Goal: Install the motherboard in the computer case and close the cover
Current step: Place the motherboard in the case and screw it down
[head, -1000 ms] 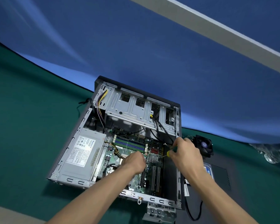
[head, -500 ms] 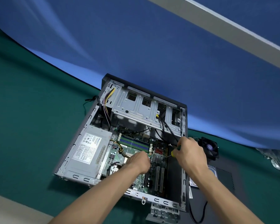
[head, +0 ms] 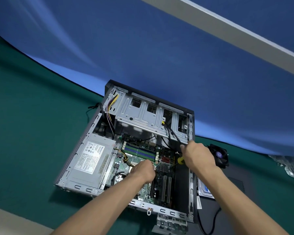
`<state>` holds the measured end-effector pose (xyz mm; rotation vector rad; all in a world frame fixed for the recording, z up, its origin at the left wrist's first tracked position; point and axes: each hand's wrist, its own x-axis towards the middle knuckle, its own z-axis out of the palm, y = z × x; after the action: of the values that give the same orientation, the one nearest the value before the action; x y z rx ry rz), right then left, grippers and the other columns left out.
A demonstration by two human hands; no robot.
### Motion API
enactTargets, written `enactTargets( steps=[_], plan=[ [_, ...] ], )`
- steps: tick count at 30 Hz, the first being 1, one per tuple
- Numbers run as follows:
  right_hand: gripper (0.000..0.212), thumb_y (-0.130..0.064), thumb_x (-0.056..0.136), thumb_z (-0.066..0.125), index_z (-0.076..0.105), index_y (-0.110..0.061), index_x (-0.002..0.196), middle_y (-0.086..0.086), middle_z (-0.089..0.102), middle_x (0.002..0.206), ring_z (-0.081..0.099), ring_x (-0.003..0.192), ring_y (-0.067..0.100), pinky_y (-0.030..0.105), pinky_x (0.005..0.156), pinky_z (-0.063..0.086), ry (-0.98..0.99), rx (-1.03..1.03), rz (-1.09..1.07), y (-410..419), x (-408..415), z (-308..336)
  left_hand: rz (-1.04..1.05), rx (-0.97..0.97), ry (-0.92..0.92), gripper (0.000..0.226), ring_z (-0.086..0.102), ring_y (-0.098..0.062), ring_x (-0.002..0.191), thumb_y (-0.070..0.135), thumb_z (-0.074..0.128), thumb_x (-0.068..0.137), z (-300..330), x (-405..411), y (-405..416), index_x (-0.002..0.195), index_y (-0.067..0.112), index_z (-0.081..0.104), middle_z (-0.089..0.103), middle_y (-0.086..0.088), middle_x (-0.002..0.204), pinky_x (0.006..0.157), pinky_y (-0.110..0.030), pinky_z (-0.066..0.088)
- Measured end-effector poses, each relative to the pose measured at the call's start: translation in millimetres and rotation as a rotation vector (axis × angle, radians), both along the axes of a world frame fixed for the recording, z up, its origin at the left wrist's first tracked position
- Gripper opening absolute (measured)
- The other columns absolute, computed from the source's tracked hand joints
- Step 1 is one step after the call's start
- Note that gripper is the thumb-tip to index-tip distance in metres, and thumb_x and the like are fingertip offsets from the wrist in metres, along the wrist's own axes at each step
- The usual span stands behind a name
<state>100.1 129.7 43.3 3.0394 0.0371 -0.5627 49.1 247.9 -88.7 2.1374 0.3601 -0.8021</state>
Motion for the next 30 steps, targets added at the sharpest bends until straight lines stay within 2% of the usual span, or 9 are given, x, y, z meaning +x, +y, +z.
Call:
enactTargets(
  steps=[2,5,9,13,16,19,23,27,30],
  plan=[
    [0.037,-0.035,0.100,0.042,0.044,-0.003,0.119,0.019,0.059,0.115,0.059,0.102,0.036,0.032,0.071,0.040,0.060,0.031,-0.039,2.2,1.0,2.0,-0.012,0.004,-0.003,0.020,0.056,-0.020,0.080,0.003,0.048,0.090,-1.2,0.5,-0.4,0.084,0.017,0.061,0.057,0.000,0.088,0.081,-0.035,0.047],
    [0.028,-0.020,0.097,0.046,0.037,-0.006,0.119,0.020,0.052,0.117,0.059,0.100,0.037,0.037,0.075,0.047,0.144,0.078,-0.042,5.9,4.3,3.4,-0.023,0.010,-0.005,0.017,0.054,-0.019,0.075,0.006,0.051,0.090,-3.2,1.4,0.0,0.079,0.017,0.058,0.056,0.000,0.085,0.072,-0.032,0.046],
    [0.036,-0.031,0.101,0.040,0.040,-0.002,0.123,0.020,0.058,0.118,0.059,0.101,0.036,0.033,0.071,0.042,0.083,0.039,-0.055,2.5,2.9,4.7,-0.027,0.026,-0.004,0.018,0.054,-0.020,0.074,0.006,0.050,0.090,-4.6,1.9,-0.7,0.077,0.016,0.058,0.056,-0.001,0.083,0.073,-0.033,0.047],
    [0.030,-0.020,0.099,0.043,0.035,-0.004,0.124,0.020,0.057,0.111,0.062,0.082,0.032,0.033,0.062,0.048,0.165,0.096,-0.075,3.4,3.0,5.1,-0.032,0.030,-0.008,0.018,0.054,-0.020,0.074,0.007,0.050,0.090,-6.0,1.9,-0.5,0.075,0.016,0.057,0.057,-0.001,0.083,0.069,-0.031,0.044],
    [0.038,-0.031,0.101,0.038,0.039,-0.002,0.125,0.020,0.058,0.118,0.060,0.098,0.035,0.034,0.073,0.046,0.088,0.047,-0.082,2.7,1.1,4.7,-0.031,0.027,-0.006,0.020,0.054,-0.020,0.076,0.006,0.048,0.090,-6.4,2.5,-0.7,0.077,0.017,0.059,0.057,0.000,0.085,0.069,-0.031,0.042],
    [0.039,-0.023,0.098,0.046,0.031,-0.006,0.129,0.022,0.046,0.127,0.058,0.104,0.039,0.043,0.083,0.051,0.178,0.099,-0.092,5.4,1.6,5.0,-0.016,0.028,-0.003,0.022,0.053,-0.020,0.073,0.005,0.048,0.089,-4.2,2.2,-0.2,0.071,0.014,0.055,0.056,-0.001,0.079,0.066,-0.030,0.041],
    [0.038,-0.034,0.103,0.033,0.042,-0.002,0.122,0.019,0.059,0.119,0.059,0.104,0.036,0.035,0.075,0.042,0.048,0.011,-0.077,3.1,-3.3,2.2,-0.017,0.014,0.003,0.019,0.062,-0.022,0.085,0.005,0.048,0.091,-3.2,2.4,0.3,0.083,0.014,0.063,0.062,-0.003,0.092,0.075,-0.032,0.048],
    [0.033,-0.024,0.097,0.046,0.034,-0.007,0.124,0.018,0.053,0.117,0.059,0.095,0.034,0.039,0.076,0.051,0.149,0.040,-0.068,7.4,-4.2,4.0,-0.007,0.016,-0.001,0.021,0.065,-0.024,0.095,0.005,0.047,0.090,-2.8,1.1,0.7,0.089,0.012,0.066,0.067,-0.007,0.100,0.080,-0.035,0.050],
    [0.037,-0.032,0.102,0.034,0.041,-0.002,0.123,0.017,0.061,0.118,0.060,0.103,0.034,0.034,0.072,0.040,0.042,-0.007,-0.064,5.0,-5.5,1.6,-0.016,0.009,0.005,0.020,0.064,-0.024,0.093,0.004,0.048,0.091,-5.6,2.2,0.8,0.090,0.011,0.066,0.066,-0.007,0.101,0.082,-0.036,0.051]
  ],
)
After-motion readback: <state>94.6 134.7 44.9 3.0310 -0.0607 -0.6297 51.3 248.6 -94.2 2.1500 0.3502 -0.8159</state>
